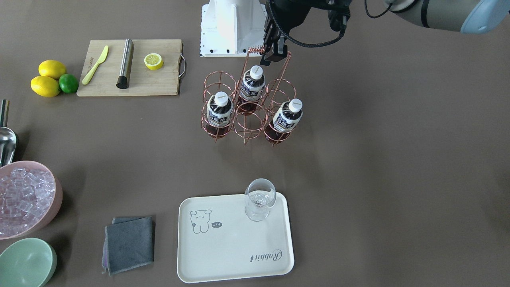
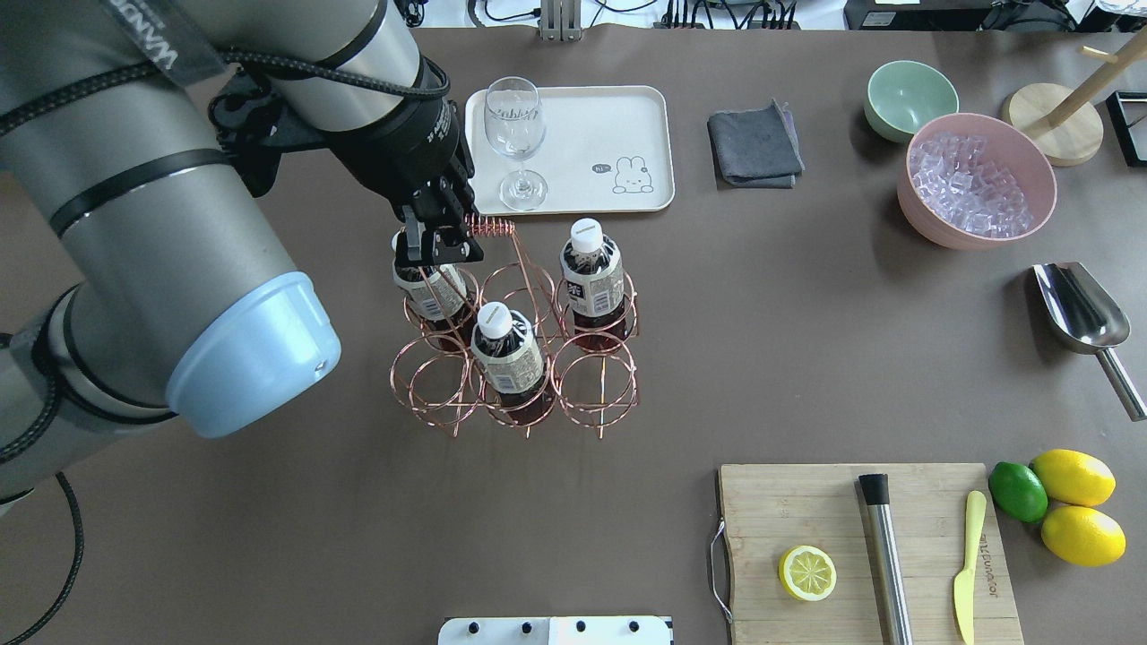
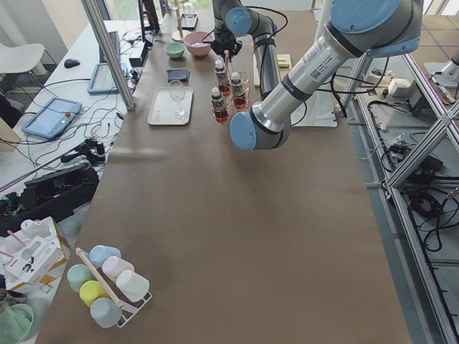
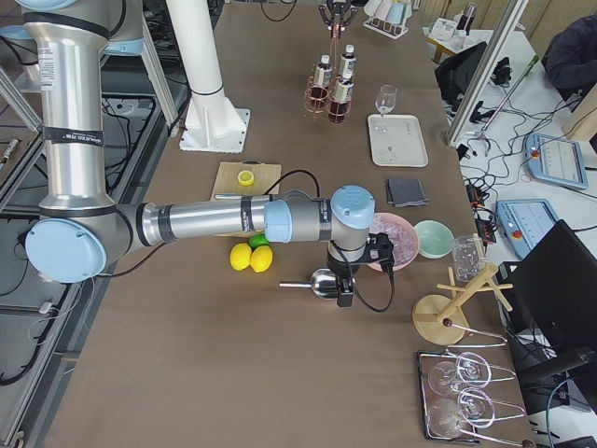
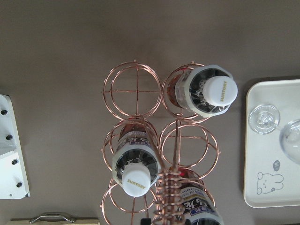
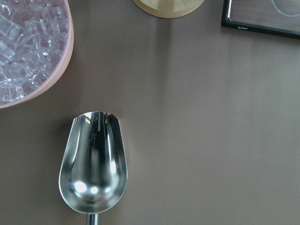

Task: Take tea from basket to plate

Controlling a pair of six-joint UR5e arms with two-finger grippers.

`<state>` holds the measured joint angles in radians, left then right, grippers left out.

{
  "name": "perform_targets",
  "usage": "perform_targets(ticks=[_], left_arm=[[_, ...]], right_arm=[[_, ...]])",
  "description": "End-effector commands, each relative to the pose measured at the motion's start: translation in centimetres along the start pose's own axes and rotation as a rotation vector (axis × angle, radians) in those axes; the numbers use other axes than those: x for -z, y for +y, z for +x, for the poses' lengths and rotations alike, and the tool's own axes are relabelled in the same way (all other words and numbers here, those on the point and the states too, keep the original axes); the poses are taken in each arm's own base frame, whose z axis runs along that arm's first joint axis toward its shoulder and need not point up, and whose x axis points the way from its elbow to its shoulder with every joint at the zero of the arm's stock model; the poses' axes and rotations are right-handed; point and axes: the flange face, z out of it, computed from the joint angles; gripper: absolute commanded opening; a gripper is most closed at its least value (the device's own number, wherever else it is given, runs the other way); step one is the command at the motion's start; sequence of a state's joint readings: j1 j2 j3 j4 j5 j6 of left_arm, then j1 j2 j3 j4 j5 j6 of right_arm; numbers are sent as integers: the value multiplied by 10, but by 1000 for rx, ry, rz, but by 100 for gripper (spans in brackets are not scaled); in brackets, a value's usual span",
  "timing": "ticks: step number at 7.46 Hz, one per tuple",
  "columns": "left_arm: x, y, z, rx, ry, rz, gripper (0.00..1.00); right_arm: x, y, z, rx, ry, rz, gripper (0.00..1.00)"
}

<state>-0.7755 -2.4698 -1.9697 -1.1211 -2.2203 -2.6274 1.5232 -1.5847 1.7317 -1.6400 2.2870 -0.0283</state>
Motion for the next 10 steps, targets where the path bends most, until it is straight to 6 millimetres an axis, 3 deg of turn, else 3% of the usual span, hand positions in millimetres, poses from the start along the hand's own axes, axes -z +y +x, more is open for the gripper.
perform_targets(ticks=[1, 3, 6, 7, 8, 10], left_arm=[[16, -49, -27, 35, 17, -11, 0], [31, -57, -20, 76, -15, -28, 0], [11, -29, 7, 92, -61, -9, 0], [-1, -10, 33, 122, -75, 20, 0], [-4, 8, 46, 131, -83, 31, 0], [-6, 20, 48, 134, -92, 43, 0]], right_arm=[[0, 1, 0, 3, 0, 0, 100], [0, 2, 0, 1, 0, 0, 100], [0, 2, 0, 2, 1, -1, 100], [0, 2, 0, 0, 1, -1, 100], [-1, 2, 1, -1, 1, -2, 100], [-3, 2, 2, -2, 0, -5, 100]])
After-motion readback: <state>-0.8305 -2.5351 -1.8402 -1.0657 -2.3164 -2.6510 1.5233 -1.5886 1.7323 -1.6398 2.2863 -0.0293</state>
